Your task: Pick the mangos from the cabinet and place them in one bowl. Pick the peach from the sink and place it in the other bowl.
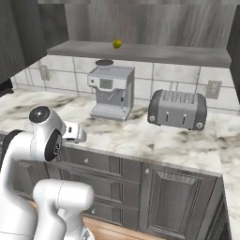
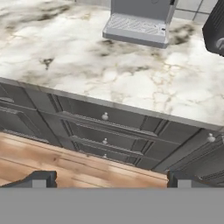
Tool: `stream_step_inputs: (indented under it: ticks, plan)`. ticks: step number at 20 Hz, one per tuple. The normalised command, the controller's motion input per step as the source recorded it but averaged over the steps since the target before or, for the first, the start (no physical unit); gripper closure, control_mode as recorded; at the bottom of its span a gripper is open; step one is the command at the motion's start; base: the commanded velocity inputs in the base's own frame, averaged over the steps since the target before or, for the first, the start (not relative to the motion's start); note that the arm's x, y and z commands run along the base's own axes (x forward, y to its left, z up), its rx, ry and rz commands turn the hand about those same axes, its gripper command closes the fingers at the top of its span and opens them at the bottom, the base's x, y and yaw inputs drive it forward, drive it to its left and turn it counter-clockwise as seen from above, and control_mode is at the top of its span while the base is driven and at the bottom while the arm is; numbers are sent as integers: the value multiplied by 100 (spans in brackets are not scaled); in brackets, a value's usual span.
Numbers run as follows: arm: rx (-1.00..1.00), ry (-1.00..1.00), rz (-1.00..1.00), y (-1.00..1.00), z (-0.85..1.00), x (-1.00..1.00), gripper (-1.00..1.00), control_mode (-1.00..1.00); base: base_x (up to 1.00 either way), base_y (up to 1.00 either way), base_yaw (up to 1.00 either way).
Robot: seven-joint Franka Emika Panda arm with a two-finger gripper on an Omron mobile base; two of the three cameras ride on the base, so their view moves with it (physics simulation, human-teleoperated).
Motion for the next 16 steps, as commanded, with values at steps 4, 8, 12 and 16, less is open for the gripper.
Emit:
stream_step_inputs:
  ticks: [4,8,12,16]
  plan:
    - [0,0,0,0,0,0,-100,100,42,0,1]
    - [0,0,0,0,0,0,-100,100,37,0,1]
    - [0,0,0,0,0,0,-100,100,32,0,1]
    - [0,0,0,0,0,0,-100,100,35,0,1]
